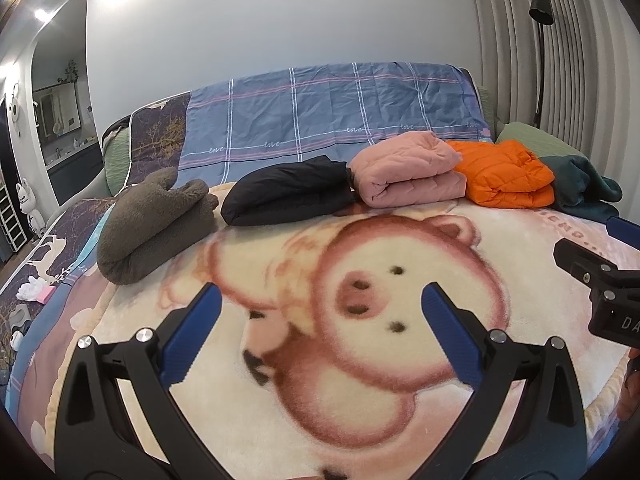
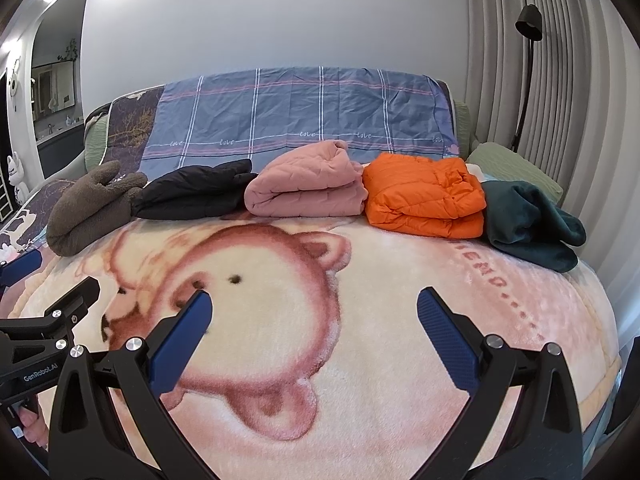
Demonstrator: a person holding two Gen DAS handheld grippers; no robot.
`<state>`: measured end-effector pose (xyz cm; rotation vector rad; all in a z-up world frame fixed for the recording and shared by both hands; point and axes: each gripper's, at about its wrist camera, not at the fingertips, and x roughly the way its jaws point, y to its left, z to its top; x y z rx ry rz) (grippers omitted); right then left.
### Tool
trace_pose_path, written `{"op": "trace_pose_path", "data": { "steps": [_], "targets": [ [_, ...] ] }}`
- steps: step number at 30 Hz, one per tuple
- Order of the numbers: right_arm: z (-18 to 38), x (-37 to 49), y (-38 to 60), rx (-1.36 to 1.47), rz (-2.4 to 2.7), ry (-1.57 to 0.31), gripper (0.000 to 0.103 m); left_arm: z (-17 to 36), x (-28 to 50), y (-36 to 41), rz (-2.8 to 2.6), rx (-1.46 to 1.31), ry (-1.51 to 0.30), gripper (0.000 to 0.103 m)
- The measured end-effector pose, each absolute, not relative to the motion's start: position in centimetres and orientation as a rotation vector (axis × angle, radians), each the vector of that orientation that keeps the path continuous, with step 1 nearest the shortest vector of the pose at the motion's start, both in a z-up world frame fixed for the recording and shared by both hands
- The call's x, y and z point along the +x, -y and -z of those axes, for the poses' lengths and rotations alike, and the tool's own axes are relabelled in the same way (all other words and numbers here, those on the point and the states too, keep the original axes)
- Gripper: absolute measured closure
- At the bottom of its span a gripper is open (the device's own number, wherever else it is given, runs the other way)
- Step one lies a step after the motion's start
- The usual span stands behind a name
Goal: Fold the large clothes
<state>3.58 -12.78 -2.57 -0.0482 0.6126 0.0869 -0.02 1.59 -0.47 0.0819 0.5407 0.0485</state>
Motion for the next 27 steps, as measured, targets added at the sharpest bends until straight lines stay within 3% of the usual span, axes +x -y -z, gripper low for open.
{"op": "trace_pose_path", "data": {
  "steps": [27],
  "targets": [
    [2.59,3.53,12.72,-0.044,-0.087,-0.615,0.001,0.60,-0.22,-1.11,-0.044,0.086,-0.542,0.002]
  ]
}}
